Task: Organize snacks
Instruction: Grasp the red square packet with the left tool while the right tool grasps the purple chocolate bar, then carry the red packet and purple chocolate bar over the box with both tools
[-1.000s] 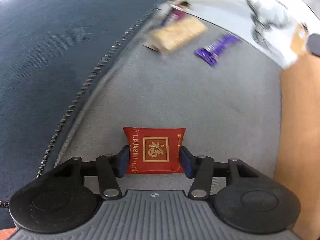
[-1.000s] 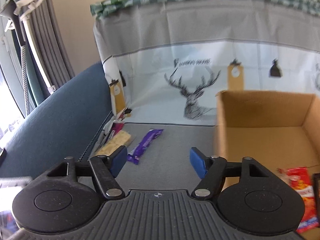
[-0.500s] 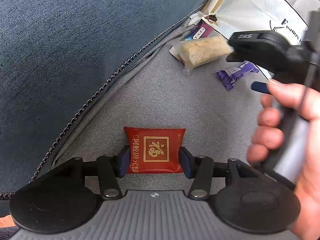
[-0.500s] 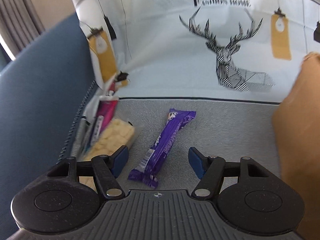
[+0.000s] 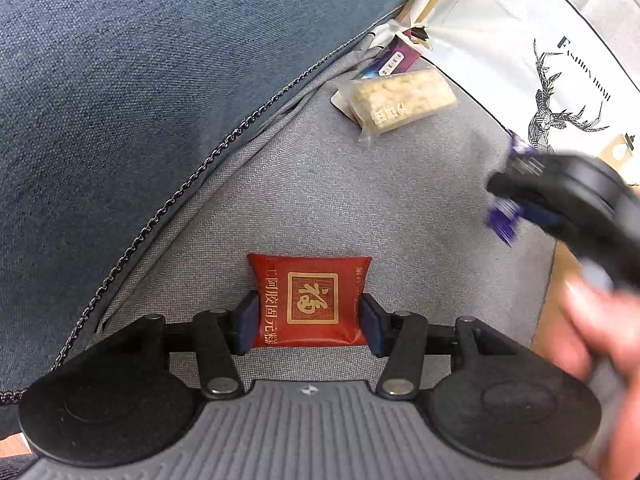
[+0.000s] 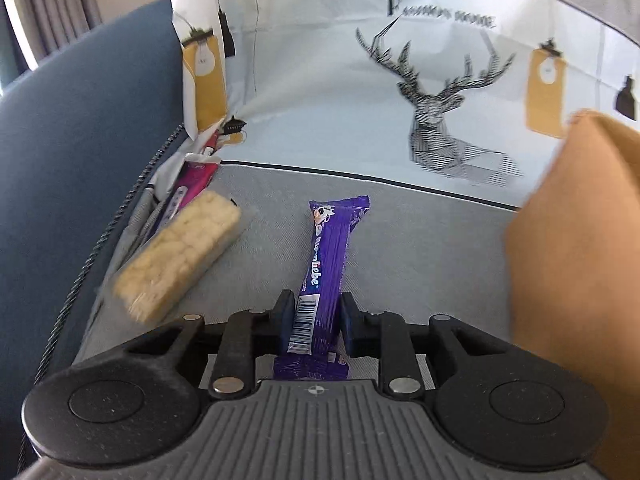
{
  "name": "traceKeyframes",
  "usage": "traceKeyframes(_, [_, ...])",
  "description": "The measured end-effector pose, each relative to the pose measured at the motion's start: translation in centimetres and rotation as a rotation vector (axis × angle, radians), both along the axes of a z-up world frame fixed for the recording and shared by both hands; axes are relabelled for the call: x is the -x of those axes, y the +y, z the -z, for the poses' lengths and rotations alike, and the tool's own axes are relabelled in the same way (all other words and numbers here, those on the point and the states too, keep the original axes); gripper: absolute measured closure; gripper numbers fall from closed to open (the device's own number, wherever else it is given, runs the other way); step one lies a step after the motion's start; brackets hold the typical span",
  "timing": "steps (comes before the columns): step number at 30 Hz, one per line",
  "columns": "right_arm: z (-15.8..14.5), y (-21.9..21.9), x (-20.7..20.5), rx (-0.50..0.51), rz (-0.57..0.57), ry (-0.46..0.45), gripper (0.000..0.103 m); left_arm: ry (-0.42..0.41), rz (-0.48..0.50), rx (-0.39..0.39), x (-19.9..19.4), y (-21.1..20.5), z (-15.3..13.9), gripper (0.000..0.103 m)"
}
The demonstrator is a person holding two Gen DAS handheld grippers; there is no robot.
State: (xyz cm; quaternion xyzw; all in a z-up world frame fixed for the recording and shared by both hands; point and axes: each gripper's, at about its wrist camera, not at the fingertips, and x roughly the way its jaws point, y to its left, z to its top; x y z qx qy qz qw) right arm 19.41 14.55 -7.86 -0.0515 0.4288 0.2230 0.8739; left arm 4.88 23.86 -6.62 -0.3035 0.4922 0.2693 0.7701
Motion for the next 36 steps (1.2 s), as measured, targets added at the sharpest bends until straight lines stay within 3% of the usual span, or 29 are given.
traceKeyframes(15, [-9.8,-13.9,12.4,-0.096,-0.133,-0.201,0.078,-0.022,0.102,-0.003,0.5,-1.4,0.1,0.046])
traceKeyframes(22, [-9.5,-19.4,14.8,-0.097,-0.17,-0.287,0.078,-0.057,0.17,-0.015,0.9,-3.0,-0.5,0.046])
traceKeyframes(36, [-9.6,-28.3,13.5,-0.115,-0.048,-0.359,0.078,-0.182,0.234,-0.106,-1.0,-6.7,-2.4,0.046])
